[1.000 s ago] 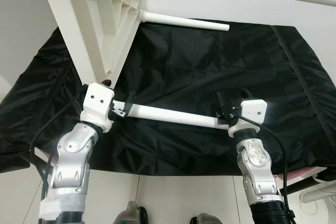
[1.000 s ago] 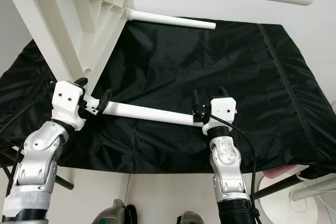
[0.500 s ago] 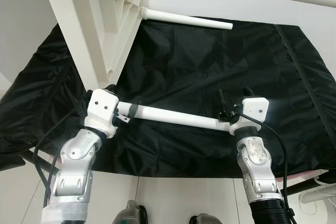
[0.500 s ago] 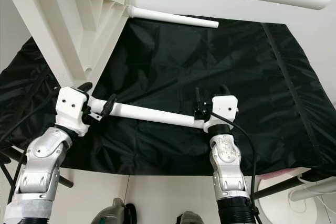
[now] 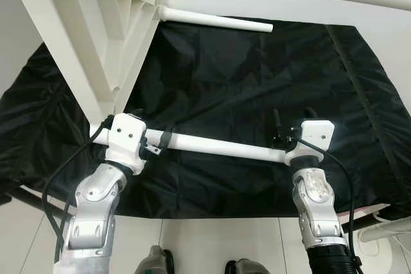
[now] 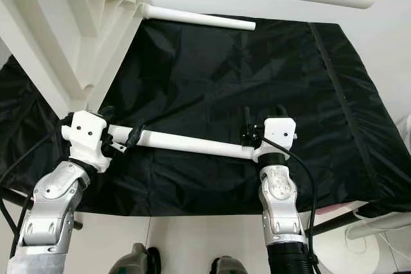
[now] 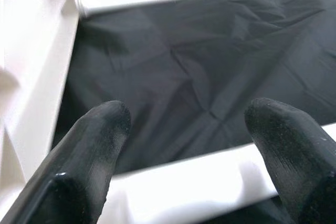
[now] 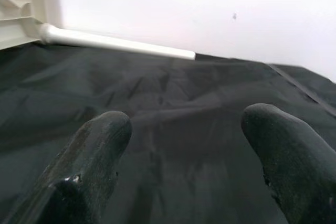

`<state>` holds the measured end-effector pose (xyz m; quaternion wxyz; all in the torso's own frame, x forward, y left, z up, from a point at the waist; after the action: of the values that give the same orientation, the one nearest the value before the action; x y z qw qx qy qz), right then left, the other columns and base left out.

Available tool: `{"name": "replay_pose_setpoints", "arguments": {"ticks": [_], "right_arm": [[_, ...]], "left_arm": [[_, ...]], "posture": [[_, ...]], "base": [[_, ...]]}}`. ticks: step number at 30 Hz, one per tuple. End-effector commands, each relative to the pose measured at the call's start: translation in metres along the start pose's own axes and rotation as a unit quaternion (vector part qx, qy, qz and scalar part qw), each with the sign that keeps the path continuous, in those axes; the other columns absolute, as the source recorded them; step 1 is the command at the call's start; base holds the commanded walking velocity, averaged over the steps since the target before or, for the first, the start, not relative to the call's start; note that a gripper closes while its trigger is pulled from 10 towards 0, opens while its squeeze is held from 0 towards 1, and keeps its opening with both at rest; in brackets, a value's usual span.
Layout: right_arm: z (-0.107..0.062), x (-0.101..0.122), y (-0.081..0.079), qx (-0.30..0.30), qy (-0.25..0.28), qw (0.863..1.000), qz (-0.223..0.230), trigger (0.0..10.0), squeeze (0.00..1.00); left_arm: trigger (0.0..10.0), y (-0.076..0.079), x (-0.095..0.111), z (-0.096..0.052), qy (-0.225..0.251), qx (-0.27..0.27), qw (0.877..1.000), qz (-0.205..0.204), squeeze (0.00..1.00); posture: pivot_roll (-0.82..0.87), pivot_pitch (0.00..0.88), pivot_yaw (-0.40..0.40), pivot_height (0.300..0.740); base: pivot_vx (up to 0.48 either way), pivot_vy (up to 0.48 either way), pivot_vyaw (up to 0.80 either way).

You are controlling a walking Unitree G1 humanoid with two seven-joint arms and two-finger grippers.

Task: Building children table

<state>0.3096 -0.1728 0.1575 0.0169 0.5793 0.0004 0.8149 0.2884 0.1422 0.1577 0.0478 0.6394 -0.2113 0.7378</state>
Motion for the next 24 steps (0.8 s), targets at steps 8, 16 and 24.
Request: {"name": "replay_pose_setpoints", "arguments": {"ticks": [8, 16, 24], "right_arm": [[-0.004, 0.012, 0.007, -0.024, 0.031, 0.998, -0.049, 10.0, 0.0], [-0.013, 0.019, 0.002, -0.028, 0.037, 0.998, -0.034, 10.0, 0.0], [-0.018, 0.032, -0.009, -0.01, 0.058, 0.997, -0.044, 10.0, 0.0]], "left_arm": [[10.0, 0.02, 0.003, -0.023, -0.013, -0.092, 0.994, -0.06, 0.0], [10.0, 0.017, 0.002, -0.03, -0.023, -0.07, 0.997, -0.036, 0.0], [10.0, 0.026, -0.004, -0.028, -0.072, -0.042, 0.984, -0.155, 0.0]], "posture": [[0.02, 0.131, 0.008, 0.74], [0.03, 0.136, 0.005, 0.74], [0.03, 0.149, 0.02, 0.74]], "base": [[0.0, 0.0, 0.0], [0.0, 0.0, 0.0], [0.0, 0.0, 0.0]]}}
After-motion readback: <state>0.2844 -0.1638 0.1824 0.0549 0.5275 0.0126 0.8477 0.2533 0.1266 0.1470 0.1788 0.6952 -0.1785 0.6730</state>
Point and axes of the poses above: a point about 5 cm out from each wrist's last joint towards the gripper, its own z axis pointing out of the wrist towards the gripper, its own x axis along the axis of the wrist's last joint, y = z × x, the point moved 3 cm from there along z, pointing out of the wrist towards the gripper, and after that the axes turned 6 degrees about z, right-handed, at the moved point
